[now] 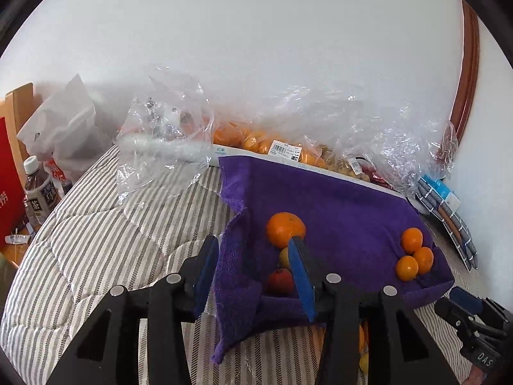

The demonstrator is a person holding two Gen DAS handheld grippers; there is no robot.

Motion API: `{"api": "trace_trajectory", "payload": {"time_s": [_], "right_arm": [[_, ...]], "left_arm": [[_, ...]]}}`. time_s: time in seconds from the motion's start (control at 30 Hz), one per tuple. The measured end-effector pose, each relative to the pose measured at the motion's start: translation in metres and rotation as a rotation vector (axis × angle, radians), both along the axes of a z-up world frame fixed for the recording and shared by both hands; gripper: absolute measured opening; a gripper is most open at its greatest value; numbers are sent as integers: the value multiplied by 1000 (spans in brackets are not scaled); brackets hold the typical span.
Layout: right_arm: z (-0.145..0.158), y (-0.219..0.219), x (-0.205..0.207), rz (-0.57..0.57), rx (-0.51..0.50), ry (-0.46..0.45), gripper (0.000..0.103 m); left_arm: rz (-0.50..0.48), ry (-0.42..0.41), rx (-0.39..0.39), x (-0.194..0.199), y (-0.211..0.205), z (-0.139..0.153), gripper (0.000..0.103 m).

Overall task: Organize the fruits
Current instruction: 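Grasp an orange with the right gripper while the left gripper grasps a large oval orange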

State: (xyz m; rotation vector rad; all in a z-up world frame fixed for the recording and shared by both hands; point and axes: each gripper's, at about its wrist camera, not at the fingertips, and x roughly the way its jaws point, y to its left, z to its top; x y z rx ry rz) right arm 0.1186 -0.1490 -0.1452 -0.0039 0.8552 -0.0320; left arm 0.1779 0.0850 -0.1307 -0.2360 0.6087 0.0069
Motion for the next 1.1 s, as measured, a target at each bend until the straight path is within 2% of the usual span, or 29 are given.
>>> {"api": "trace_trajectory", "payload": {"time_s": [0.2,0.3,0.4,0.63,0.93,1.03,1.1], "right_arm": [[-7,6,-17,15,16,32,55],[-11,11,-20,33,3,37,55],[-16,16,-18,55,6,44,55],[-31,23,5,89,12,86,46],[-44,30,24,109,8,136,45],[-44,31,26,109,14,126,34],[-43,30,25,102,8,123,32]], "left_arm": [[17,48,-26,-32,14,-8,44],[30,83,-11,-42,17,-14,44],[49,73,11,-50,19,-14,44],[76,98,8,-45,27,-18,44],[50,113,24,-40,21,-21,45],[44,121,21,-39,20,-22,45],[44,122,20,-40,20,-22,45]]}}
